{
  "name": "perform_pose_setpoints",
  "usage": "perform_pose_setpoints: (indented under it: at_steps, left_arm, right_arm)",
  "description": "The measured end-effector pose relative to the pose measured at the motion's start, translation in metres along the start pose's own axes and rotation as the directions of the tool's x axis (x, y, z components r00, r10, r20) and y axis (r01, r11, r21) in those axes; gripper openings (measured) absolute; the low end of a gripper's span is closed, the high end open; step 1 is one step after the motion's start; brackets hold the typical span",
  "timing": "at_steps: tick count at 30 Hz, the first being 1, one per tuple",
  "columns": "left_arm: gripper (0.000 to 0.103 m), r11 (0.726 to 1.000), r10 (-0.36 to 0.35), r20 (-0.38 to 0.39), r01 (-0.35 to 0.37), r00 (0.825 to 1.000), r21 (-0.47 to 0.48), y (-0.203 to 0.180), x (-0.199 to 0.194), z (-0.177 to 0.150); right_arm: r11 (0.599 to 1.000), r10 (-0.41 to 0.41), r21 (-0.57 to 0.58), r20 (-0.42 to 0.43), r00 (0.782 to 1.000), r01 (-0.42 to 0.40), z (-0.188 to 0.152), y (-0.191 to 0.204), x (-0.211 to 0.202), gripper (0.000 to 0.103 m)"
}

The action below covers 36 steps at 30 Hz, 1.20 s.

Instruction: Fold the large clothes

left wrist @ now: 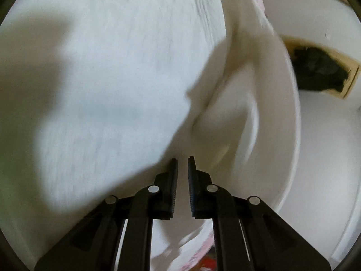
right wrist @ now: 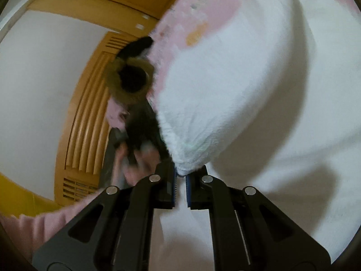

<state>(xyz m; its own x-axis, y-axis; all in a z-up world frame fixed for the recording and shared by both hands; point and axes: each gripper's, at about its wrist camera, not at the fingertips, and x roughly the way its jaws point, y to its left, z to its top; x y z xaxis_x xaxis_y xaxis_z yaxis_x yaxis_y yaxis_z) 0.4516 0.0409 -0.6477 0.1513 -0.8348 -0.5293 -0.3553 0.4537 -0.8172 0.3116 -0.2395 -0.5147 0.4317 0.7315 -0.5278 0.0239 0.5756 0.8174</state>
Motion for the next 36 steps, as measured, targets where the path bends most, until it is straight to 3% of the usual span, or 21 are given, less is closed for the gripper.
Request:
perform_pose_setpoints:
  at_steps: [2,5,6,8,10,13,15,17,19,22,24,26,27,28,29,30,31,34,36]
  left_arm:
    - [0.008,1.0,-0.028,-0.007,0.028,1.0,0.012,-0.007,0.0,0.014]
    - [0.008,0.997,0.037,-0.009,-0.036,0.999,0.074,-0.022,-0.004,0.023]
    - [0.008,0.994,0.058,-0.004,-0.058,0.998,0.088,-0.025,-0.008,0.022]
    - [0.008,0.996,0.031,0.02,-0.033,0.999,0.08,-0.028,-0.022,0.02]
    - [0.009,0.999,-0.019,0.05,0.017,0.999,0.041,-0.027,-0.033,0.019]
    - [0.01,0.999,-0.046,0.077,0.046,0.996,-0.004,-0.026,-0.05,0.013]
    - [0.01,1.0,0.014,0.045,-0.016,0.999,0.027,-0.035,-0.046,-0.001]
    - [0.021,0.995,0.07,0.003,-0.07,0.998,0.076,-0.052,-0.033,-0.008]
    - [0.049,0.987,0.103,-0.024,-0.099,0.994,0.128,-0.062,-0.025,-0.022]
    - [0.068,0.987,0.078,-0.023,-0.074,0.997,0.144,-0.074,-0.016,-0.031]
    - [0.072,0.988,0.081,-0.015,-0.079,0.997,0.133,-0.078,-0.005,-0.03]
    - [0.072,0.991,0.06,0.003,-0.06,0.998,0.119,-0.086,0.005,-0.026]
    - [0.072,0.992,0.059,0.02,-0.061,0.998,0.114,-0.088,0.007,-0.026]
    - [0.068,0.989,0.083,0.033,-0.086,0.996,0.119,-0.091,0.012,-0.026]
    - [0.056,0.986,0.113,0.041,-0.117,0.993,0.123,-0.092,0.018,-0.023]
    - [0.027,0.983,0.139,0.04,-0.143,0.989,0.117,-0.089,0.023,-0.014]
    - [0.016,0.986,0.139,0.032,-0.141,0.99,0.092,-0.086,0.027,-0.007]
    - [0.01,0.985,0.149,0.085,-0.155,0.985,0.071,-0.069,-0.004,-0.003]
    - [0.01,0.987,0.131,0.111,-0.14,0.985,0.079,-0.071,-0.014,0.003]
  right_arm:
    - [0.999,-0.046,0.016,-0.015,0.999,0.047,-0.017,-0.016,0.013,0.006]
    - [0.993,-0.117,0.026,-0.022,0.993,0.118,-0.022,-0.033,0.029,0.009]
    - [0.989,-0.143,0.04,-0.024,0.989,0.143,-0.022,-0.036,0.031,0.012]
    - [0.989,-0.124,0.081,-0.018,0.992,0.125,-0.022,-0.04,0.025,0.022]
    - [0.988,-0.106,0.115,-0.004,0.994,0.106,-0.024,-0.041,0.012,0.055]
    - [0.985,-0.132,0.116,0.004,0.991,0.13,-0.027,-0.035,-0.019,0.059]
    - [0.98,-0.161,0.127,0.07,0.984,0.152,-0.018,-0.031,-0.051,0.059]
    - [0.973,-0.175,0.174,0.151,0.973,0.148,0.007,-0.037,-0.078,0.06]
    - [0.958,-0.233,0.213,0.179,0.956,0.193,0.042,-0.049,-0.084,0.063]
    - [0.954,-0.205,0.253,0.165,0.965,0.16,0.086,-0.069,-0.065,0.063]
    - [0.951,-0.204,0.263,0.147,0.968,0.161,0.115,-0.082,-0.044,0.063]
    - [0.946,-0.21,0.276,0.116,0.971,0.172,0.134,-0.093,-0.026,0.05]
    - [0.944,-0.203,0.288,0.113,0.973,0.164,0.14,-0.097,-0.019,0.036]
    - [0.944,-0.182,0.298,0.107,0.978,0.143,0.147,-0.098,-0.012,0.017]
    - [0.946,-0.162,0.299,0.106,0.981,0.124,0.151,-0.097,-0.008,0.008]
    - [0.95,-0.155,0.29,0.114,0.981,0.116,0.155,-0.094,-0.007,0.006]
    - [0.963,-0.15,0.245,0.138,0.979,0.114,0.164,-0.084,-0.009,0.005]
    - [0.991,-0.122,0.072,0.194,0.973,0.11,0.178,-0.055,-0.026,0.005]
    - [0.989,-0.114,-0.069,0.213,0.97,0.132,0.178,-0.035,-0.038,0.004]
